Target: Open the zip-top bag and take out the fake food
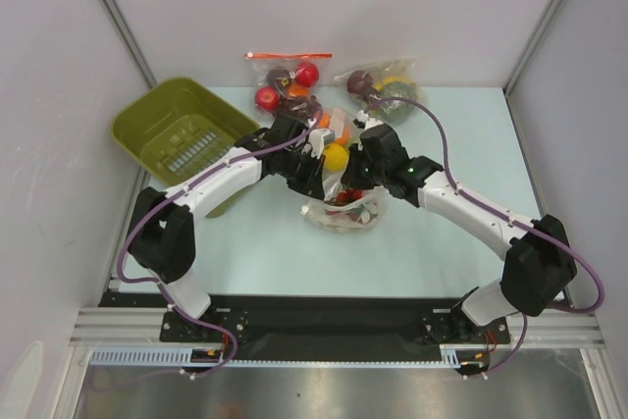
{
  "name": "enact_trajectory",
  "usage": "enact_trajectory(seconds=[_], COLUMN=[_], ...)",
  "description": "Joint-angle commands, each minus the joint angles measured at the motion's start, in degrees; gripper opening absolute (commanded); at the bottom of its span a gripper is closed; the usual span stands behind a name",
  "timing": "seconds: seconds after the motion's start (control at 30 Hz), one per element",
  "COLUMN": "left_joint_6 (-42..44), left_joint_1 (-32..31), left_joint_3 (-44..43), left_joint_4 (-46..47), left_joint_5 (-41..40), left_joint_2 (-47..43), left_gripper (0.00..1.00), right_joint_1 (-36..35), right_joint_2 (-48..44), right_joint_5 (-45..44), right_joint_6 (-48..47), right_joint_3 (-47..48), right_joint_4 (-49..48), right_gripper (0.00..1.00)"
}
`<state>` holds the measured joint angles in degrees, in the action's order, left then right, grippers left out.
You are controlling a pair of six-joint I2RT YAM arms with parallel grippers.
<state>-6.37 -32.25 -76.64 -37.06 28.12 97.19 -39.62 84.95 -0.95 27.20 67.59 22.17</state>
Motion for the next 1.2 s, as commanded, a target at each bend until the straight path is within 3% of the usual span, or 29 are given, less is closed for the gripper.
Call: enact_trajectory(seconds=[0.0, 0.3, 0.47, 1.0, 1.17], left_joint_6=[1.89, 2.33, 2.07, 1.19, 1.54], left_joint_1=[-1.41, -1.68, -1.76, -1.85, -3.25], left_joint_3=[-3.07, -0.71, 0.53, -0.17, -1.58], left_joint_4=[0.23, 0.58, 1.37, 5.15, 4.98], left_joint_5=[-1.4, -6.14, -6.94, -8.17, -9.04], left_joint_2=[-0.6, 0.28, 1.42, 7.23, 8.9], left_gripper=[0.0, 0.03, 0.17, 0.23, 0.16], right_joint_1=[0.94, 3.75, 4.37, 4.11, 0.95], right_joint_2=[-0.66, -4.17, -5.76, -7.17, -4.97], right_joint_5=[4.28, 5.61, 4.99, 6.4, 8.33], right_joint_6=[5.05, 7.16, 6.38, 5.85, -0.03], right_joint_3=[2.37, 3.16, 1.93, -3.16, -2.12], right_joint_4=[-6.17, -6.71, -6.0, -8.55, -6.71], right_gripper=[0.0, 0.0, 0.0, 0.0, 0.0])
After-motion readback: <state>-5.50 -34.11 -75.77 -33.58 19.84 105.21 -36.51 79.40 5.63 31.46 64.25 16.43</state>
